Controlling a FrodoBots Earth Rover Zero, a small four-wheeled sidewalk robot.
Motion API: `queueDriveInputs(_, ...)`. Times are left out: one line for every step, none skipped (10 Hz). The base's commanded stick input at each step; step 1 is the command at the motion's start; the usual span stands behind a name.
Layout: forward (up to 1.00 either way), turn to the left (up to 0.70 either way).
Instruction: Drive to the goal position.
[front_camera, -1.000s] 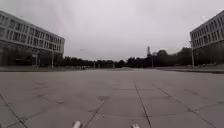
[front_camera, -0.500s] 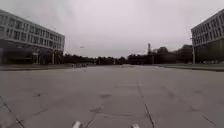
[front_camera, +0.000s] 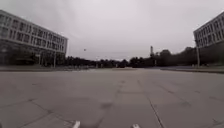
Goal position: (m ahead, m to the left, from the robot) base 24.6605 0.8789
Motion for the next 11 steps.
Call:
queueDriveInputs(0.70, 0.00)
queueDriveInputs(0.70, 0.00)
queueDriveInputs(0.70, 0.00)
queueDriveInputs(0.70, 0.00)
queueDriveInputs(0.70, 0.00)
queueDriveInputs(0.70, -0.10)
queueDriveInputs(0.70, -0.31)
queueDriveInputs(0.70, 0.00)
queueDriveInputs(0.70, 0.00)
queueDriveInputs(0.70, 0.00)
queueDriveInputs(0.70, 0.00)
